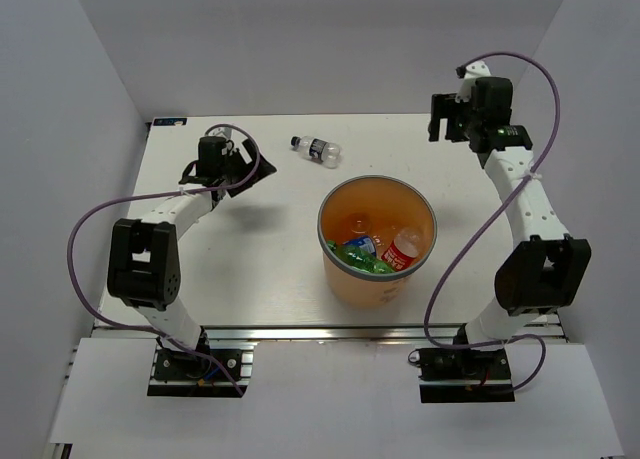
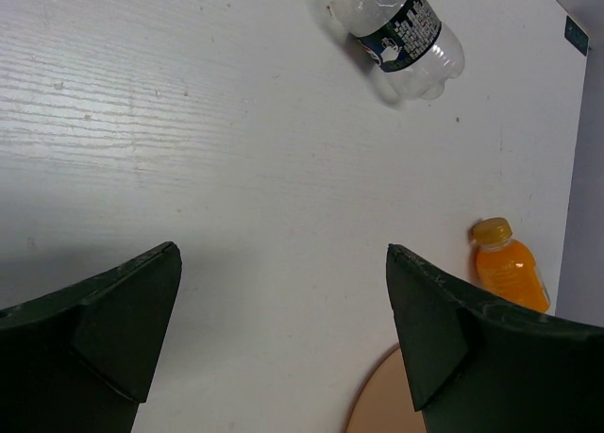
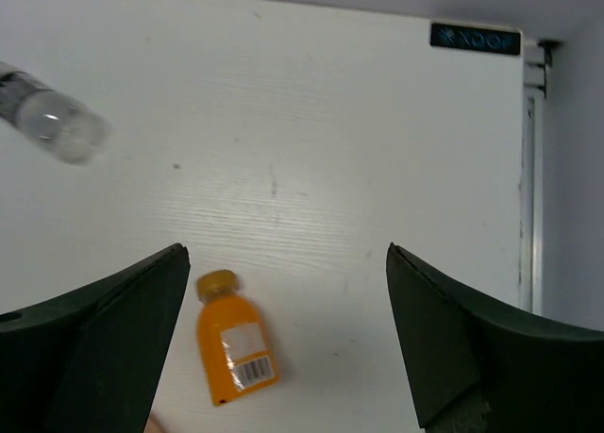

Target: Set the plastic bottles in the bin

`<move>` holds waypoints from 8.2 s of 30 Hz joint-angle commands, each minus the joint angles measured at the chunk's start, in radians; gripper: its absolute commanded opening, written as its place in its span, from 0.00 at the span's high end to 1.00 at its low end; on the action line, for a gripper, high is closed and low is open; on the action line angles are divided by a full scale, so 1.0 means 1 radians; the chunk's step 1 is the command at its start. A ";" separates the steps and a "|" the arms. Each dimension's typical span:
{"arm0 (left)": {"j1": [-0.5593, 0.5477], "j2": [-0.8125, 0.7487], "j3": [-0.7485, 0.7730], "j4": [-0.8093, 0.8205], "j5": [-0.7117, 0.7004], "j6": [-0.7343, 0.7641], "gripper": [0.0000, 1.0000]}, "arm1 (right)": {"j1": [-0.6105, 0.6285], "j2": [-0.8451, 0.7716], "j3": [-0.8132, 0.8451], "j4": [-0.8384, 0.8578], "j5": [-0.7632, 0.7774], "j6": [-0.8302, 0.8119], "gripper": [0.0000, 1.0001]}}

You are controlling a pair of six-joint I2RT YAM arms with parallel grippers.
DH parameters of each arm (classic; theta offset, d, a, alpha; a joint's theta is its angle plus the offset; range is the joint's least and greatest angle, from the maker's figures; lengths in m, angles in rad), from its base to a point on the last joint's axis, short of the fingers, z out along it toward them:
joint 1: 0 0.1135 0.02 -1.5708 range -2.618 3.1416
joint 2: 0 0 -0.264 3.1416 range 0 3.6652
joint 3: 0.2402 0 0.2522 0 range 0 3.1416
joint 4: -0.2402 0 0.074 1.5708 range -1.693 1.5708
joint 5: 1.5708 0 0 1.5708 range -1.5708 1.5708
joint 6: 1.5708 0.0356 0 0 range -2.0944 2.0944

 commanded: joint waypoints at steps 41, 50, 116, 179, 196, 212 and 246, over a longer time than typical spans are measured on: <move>0.005 -0.232 -0.176 -0.047 -0.086 0.064 0.02 | 0.032 0.036 -0.517 0.024 -0.283 -0.040 0.11; 0.005 -0.201 -0.161 -0.055 -0.056 0.093 0.02 | 0.097 0.043 -0.620 0.036 0.104 0.039 0.11; -0.167 0.713 1.026 -0.398 -0.312 -0.312 0.02 | -0.270 -0.354 -0.338 0.225 -0.357 0.257 0.11; -0.132 0.301 0.607 -0.060 -0.312 -0.199 1.00 | -0.321 -0.443 -0.548 0.332 -0.364 0.318 0.11; -0.401 -0.319 0.288 0.014 -0.215 0.002 1.00 | -0.321 -0.595 -0.740 0.406 -0.511 0.388 0.11; -0.718 -0.355 0.146 -0.015 -0.103 0.102 0.42 | -0.321 -0.443 -0.687 0.389 -0.554 0.407 0.11; -0.137 -0.246 0.378 -0.190 -0.186 0.101 0.02 | -0.313 -0.161 -0.689 0.452 -0.648 0.393 0.11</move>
